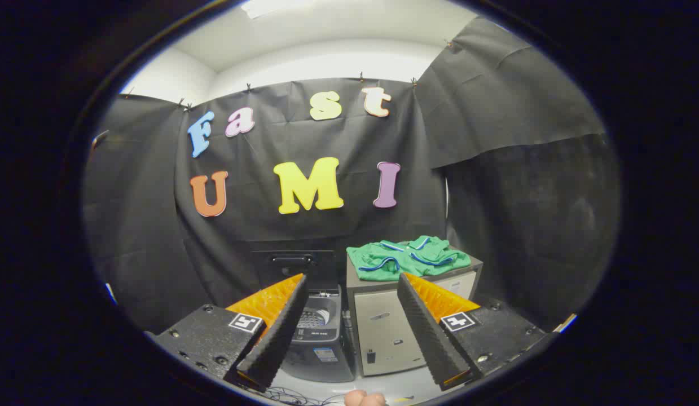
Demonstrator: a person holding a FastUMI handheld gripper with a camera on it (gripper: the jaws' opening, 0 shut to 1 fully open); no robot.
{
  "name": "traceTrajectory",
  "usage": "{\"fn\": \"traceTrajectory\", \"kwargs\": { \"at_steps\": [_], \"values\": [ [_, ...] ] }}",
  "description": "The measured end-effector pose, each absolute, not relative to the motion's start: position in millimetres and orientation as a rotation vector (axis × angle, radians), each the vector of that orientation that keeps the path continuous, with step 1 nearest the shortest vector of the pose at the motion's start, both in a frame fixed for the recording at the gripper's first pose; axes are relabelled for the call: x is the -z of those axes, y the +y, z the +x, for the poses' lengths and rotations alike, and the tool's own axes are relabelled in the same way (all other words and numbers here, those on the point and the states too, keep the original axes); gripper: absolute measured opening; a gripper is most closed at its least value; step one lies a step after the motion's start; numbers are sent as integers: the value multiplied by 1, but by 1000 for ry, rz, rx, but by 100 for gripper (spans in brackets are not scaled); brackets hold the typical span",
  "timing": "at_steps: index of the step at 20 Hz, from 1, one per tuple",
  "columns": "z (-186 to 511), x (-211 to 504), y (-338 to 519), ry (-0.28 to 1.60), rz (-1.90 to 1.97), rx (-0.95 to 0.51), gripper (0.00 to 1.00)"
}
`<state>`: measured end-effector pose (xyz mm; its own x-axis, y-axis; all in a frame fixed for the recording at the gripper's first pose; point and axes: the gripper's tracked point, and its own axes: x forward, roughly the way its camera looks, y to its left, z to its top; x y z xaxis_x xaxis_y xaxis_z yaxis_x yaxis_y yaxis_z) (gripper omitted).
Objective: Put the clothes into the washing machine and then close the washing machine lid.
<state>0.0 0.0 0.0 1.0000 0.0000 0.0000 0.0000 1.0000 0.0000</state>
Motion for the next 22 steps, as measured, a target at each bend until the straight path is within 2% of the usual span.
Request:
{"fn": "traceTrajectory", "kwargs": {
  "at_steps": [22],
  "values": [
    [-13, 8, 11, 5, 12, -25, 100]
  ]
}}
